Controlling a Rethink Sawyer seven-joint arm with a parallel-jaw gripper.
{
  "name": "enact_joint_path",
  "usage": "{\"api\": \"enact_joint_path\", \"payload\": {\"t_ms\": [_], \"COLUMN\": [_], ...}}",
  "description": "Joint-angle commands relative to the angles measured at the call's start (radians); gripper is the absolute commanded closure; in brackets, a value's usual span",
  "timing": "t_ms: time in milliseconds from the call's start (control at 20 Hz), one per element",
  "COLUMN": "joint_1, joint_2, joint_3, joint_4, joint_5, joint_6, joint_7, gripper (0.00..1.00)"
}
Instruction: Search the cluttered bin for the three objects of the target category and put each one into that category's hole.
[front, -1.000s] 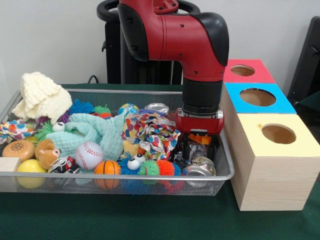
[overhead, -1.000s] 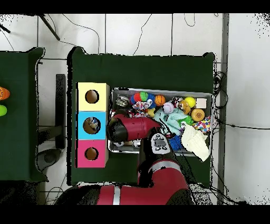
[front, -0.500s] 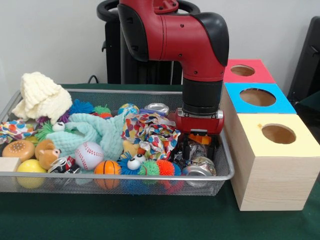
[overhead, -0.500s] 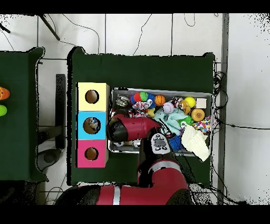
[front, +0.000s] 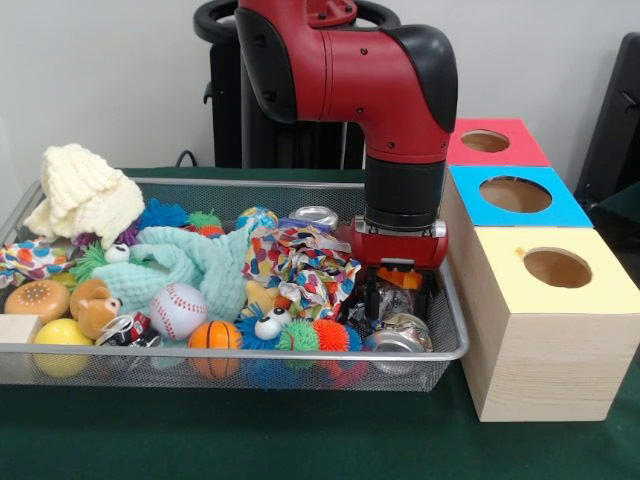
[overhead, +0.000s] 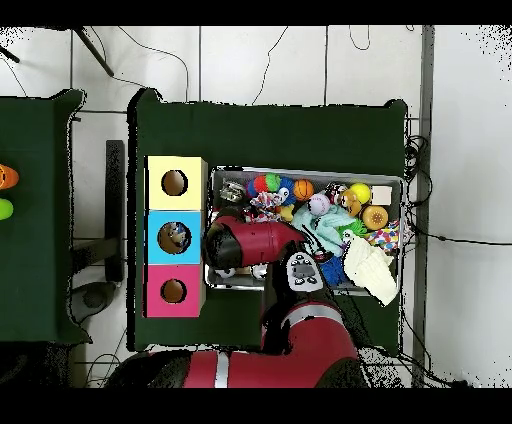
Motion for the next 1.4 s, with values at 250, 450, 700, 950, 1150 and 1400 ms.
{"api": "enact_joint_path", "payload": {"t_ms": [250,450,700,950,1150,1400], "joint_1": [-0.041,-0.065,-0.063,-0.063,-0.060,-0.011], "joint_2": [0.104,0.114,0.117,0.115,0.086,0.042], "joint_3": [0.140,0.168,0.166,0.166,0.166,0.114], "joint_4": [-0.012,-0.022,-0.018,-0.004,0.035,0.105], "joint_5": [-0.103,-0.108,-0.118,-0.124,-0.139,-0.158], "joint_6": [0.079,0.077,0.069,0.071,0.020,-0.079], "joint_7": [-0.052,-0.052,-0.039,-0.027,-0.008,0.059], "gripper": [0.00,0.00,0.00,0.00,0.00,0.00]}}
